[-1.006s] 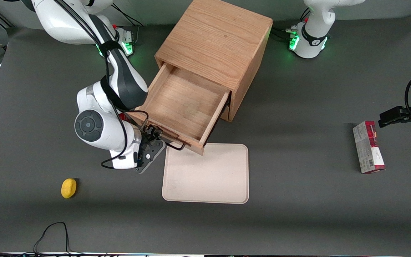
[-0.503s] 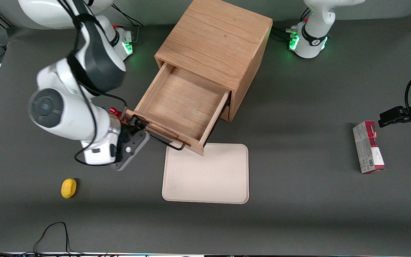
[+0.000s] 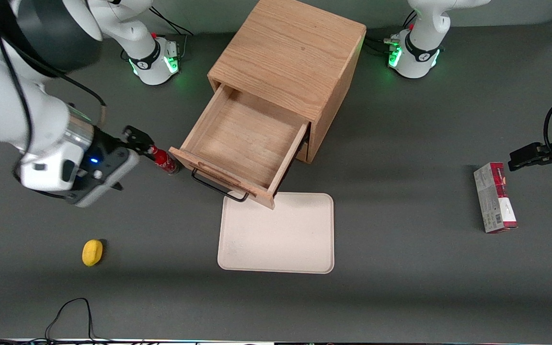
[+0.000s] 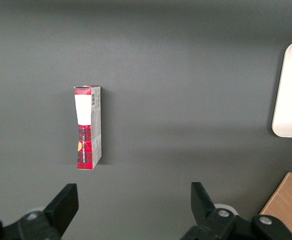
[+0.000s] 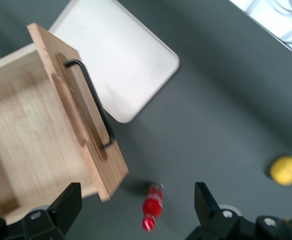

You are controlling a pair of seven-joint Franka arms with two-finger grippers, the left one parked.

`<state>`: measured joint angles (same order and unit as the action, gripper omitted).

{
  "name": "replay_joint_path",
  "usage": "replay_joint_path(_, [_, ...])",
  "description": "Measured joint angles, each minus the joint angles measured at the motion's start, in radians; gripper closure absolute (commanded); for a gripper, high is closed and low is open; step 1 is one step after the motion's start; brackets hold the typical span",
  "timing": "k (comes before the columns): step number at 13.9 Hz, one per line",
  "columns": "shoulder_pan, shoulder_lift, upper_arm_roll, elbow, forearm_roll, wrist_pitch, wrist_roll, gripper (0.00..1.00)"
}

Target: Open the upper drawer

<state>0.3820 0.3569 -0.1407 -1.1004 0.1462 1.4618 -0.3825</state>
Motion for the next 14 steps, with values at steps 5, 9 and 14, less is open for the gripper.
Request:
replay_joint_path(5, [-0.059,-0.107,0.017,-0.093,-0.093,-0.031,0.251,0.0])
replay_joint_path(9, [-0.239,-0.243,0.081,-0.292,-0.096,0.036,0.272,0.0])
replay_joint_path(14, [-0.323,-0.329,0.083,-0.435,-0.12,0.094,0.278,0.0])
